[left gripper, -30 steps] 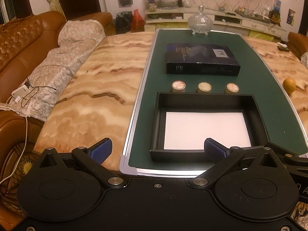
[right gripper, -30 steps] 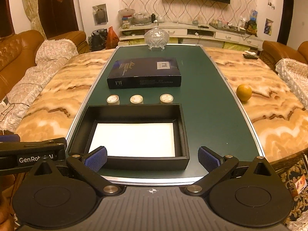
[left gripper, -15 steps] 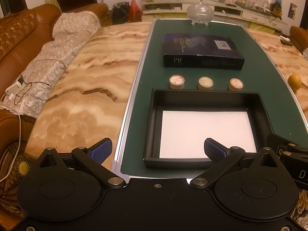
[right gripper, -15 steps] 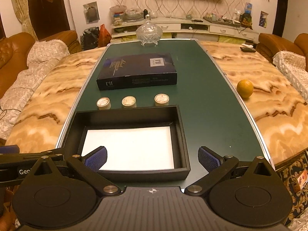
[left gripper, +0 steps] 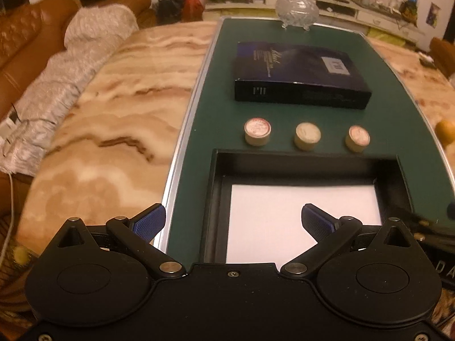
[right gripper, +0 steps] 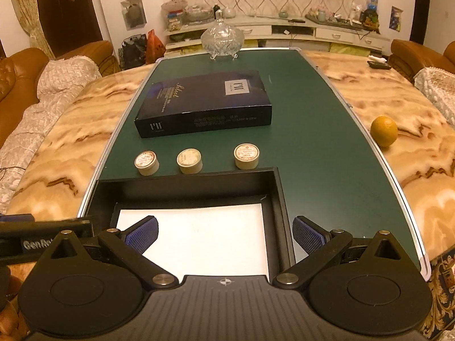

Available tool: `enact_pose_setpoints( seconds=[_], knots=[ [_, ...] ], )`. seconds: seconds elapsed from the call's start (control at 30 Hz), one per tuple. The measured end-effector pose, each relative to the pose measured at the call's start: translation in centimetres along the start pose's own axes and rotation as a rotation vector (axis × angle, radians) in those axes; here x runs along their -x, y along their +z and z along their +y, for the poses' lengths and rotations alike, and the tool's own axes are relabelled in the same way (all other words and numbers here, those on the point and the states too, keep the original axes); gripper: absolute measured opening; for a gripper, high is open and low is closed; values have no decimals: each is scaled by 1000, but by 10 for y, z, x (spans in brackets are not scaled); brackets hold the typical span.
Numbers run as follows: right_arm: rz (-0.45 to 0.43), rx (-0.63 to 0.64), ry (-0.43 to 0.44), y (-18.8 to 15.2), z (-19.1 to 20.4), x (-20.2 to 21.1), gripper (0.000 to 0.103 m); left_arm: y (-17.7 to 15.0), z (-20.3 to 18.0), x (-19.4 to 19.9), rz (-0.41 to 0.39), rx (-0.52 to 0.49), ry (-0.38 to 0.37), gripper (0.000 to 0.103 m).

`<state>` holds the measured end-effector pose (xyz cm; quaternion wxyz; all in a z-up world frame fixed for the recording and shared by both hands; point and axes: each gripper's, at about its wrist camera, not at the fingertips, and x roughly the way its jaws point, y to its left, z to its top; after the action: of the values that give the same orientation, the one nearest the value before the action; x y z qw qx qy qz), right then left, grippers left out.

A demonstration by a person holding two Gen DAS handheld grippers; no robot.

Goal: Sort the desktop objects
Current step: 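Move the open left gripper toward the pink-lidded round tin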

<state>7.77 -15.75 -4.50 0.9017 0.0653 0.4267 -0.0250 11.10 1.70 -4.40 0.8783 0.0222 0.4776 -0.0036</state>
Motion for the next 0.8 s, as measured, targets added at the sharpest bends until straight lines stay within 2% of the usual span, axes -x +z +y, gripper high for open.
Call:
enact_pose_setpoints(
  seconds=[0.17, 0.37, 0.5, 0.8],
  knots=[
    [68, -36, 32, 16, -6, -23, 103, 19, -5, -17, -20, -14, 18, 103],
    [108, -70, 28, 42, -12, -55, 103, 51, -14, -47, 3, -19, 40, 103],
    [114, -41, 6, 63, -10, -75, 103, 69, -17, -67, 21, -9, 50, 103],
    [122, 3, -19, 94, -4, -108, 103, 87, -9, -93, 60, 27, 53, 103]
  ],
)
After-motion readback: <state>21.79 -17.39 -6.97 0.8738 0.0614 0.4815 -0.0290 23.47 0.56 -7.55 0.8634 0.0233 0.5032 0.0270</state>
